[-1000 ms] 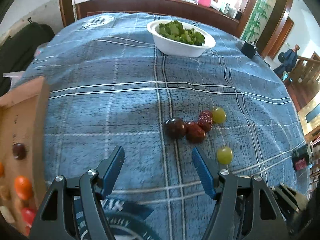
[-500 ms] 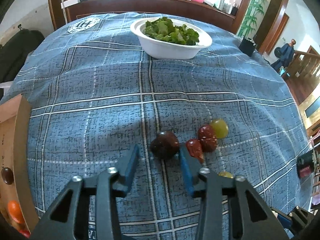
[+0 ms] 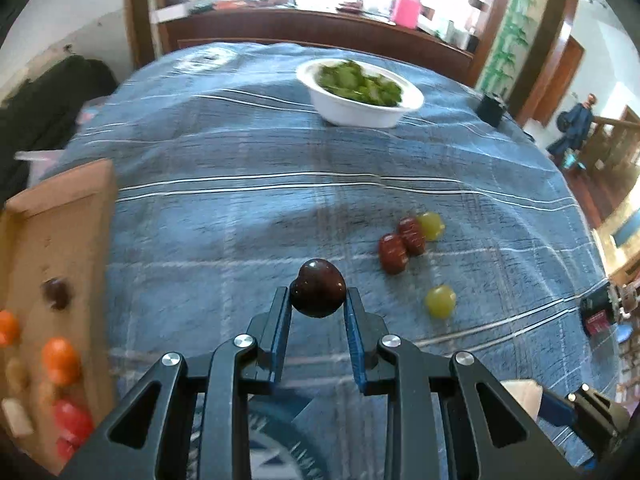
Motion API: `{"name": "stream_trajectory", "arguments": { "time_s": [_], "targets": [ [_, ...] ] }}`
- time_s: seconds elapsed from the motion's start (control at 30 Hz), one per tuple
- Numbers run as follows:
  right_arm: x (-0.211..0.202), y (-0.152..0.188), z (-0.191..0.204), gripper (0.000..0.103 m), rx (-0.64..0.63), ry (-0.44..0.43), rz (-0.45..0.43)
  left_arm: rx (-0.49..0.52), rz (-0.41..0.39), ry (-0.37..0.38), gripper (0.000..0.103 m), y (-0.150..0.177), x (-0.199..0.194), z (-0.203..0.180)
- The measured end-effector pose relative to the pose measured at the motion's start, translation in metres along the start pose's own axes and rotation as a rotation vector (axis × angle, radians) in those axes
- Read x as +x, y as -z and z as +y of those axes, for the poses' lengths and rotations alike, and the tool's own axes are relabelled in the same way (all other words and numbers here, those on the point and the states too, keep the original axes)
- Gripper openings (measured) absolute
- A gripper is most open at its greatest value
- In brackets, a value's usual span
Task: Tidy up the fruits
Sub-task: 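Carry the white cube in right tool to the tray while left tool carries the plum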
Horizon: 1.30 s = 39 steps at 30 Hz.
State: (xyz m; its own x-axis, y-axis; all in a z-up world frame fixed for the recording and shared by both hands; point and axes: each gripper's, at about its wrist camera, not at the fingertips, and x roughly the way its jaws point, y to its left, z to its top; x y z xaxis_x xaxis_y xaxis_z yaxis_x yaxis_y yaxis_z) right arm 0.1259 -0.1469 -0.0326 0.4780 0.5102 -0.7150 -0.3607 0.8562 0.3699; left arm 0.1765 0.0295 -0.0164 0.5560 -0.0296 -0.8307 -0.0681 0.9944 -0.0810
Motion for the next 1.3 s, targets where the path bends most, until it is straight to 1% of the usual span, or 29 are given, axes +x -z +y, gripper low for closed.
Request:
{"name": "stream_trajectory", "arguments": {
  "time_s": [0.13, 0.27, 0.5, 0.77, 1.3],
  "targets": [
    [-0.002, 0.002, 0.013, 0.038, -0.026, -0.005, -0.001, -0.031, -0.021, -0.049, 0.026, 0.014, -0.02, 0.013],
    [-0.004, 0.001, 0.026, 0.038, -0.054, -0.01, -0.01, -0.042, -0.05, -0.123, 0.026, 0.022, -0.035, 0.021],
    [-0.011, -0.004, 0.049, 0.038, -0.091, -0.016, -0.037, -0.06, -0.094, -0.201, 0.026, 0.036, -0.061, 0.039],
    [-0.011, -0.006, 0.08, 0.038, -0.143, -0.042, -0.05, -0.086, -0.133, -0.257, 0.026, 0.049, -0.082, 0.062],
    [0.0, -0.002, 0.132, 0.038, -0.226, -0.099, -0.044, -0.145, -0.155, -0.343, 0.026, 0.064, -0.1, 0.104]
  ]
}}
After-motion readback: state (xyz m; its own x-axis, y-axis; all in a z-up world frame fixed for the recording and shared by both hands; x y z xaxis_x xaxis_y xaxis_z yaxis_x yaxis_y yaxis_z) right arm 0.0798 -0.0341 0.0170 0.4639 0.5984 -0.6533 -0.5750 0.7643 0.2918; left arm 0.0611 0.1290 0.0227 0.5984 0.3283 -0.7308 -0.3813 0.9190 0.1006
